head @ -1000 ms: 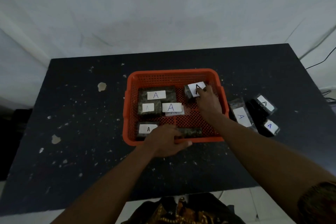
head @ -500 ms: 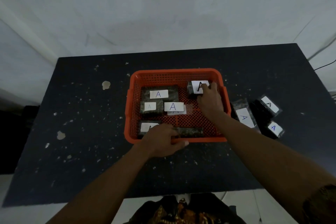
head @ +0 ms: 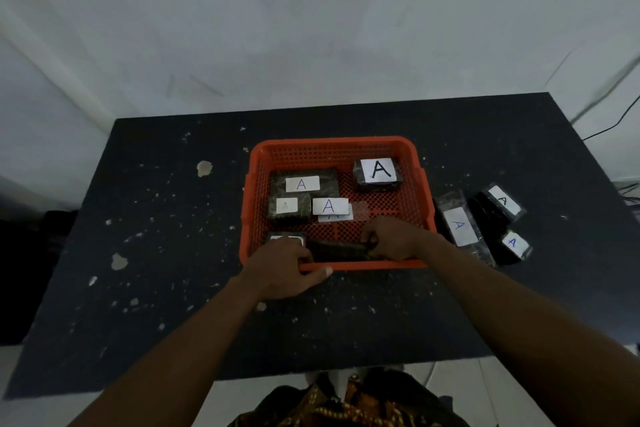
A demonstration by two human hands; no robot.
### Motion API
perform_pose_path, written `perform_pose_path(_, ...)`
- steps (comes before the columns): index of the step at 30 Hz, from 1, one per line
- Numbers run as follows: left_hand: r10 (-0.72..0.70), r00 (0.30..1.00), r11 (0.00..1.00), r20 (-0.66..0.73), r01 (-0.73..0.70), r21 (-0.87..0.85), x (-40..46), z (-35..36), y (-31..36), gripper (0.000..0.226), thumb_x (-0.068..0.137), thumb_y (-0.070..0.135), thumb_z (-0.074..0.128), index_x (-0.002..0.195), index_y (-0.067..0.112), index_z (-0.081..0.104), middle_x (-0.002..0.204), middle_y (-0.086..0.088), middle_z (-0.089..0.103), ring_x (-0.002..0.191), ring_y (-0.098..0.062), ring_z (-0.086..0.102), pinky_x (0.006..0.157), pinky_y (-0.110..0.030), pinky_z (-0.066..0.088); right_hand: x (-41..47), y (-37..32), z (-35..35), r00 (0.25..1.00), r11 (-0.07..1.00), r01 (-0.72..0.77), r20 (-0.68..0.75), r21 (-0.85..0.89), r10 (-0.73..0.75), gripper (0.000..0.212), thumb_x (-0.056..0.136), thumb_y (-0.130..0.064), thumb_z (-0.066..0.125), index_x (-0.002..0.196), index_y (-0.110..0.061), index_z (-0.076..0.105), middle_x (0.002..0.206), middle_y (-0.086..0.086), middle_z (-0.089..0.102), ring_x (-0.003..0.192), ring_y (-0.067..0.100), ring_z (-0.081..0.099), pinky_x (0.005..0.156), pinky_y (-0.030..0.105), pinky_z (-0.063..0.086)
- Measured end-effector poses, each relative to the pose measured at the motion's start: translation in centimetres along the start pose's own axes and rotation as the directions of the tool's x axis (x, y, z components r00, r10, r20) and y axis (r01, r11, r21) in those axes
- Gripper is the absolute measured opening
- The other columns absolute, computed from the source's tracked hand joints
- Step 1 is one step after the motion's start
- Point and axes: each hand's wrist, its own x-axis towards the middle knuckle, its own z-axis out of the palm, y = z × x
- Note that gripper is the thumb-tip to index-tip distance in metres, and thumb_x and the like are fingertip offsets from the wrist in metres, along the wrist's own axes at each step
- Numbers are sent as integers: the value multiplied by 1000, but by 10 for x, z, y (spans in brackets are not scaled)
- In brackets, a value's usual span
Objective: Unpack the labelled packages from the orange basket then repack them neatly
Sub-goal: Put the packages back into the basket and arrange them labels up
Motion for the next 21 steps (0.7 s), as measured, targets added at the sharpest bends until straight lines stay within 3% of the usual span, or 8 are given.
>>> perform_pose_path(7, -27, 1000, 999, -11, 27, -31, -1, 1, 1, 66, 73, 90, 36, 72, 31, 64, 75, 15, 55, 69, 1, 51, 57, -18, 33, -16, 7, -16, 999, 979, -7, -34, 202, 15, 16, 82, -21, 63, 87, -25, 48, 91, 1, 59, 82, 18, 56, 72, 34, 49)
perform_pose_path(12, -32, 999, 999, -11, 32, -10, 0, 3, 1, 66, 73, 89, 36, 70, 29, 61, 77, 13, 54, 69, 0, 51, 58, -22, 36, -27, 10, -18, 982, 939, 24, -183, 342, 42, 21, 80, -21, 67, 92, -25, 51, 95, 1, 59, 84, 17, 58, 78, 38, 53)
perform_pose_path(21, -16, 998, 1000, -55, 16, 9, 2, 8, -2, 70, 73, 90, 34, 72, 27, 65, 76, 14, 53, 66, -1, 52, 57, -20, 40, -35, 14, -12, 967, 878, 82, -252, 471, 45, 37, 70, -8, 81, 93, -24, 56, 99, -3, 61, 96, 16, 61, 84, 36, 53)
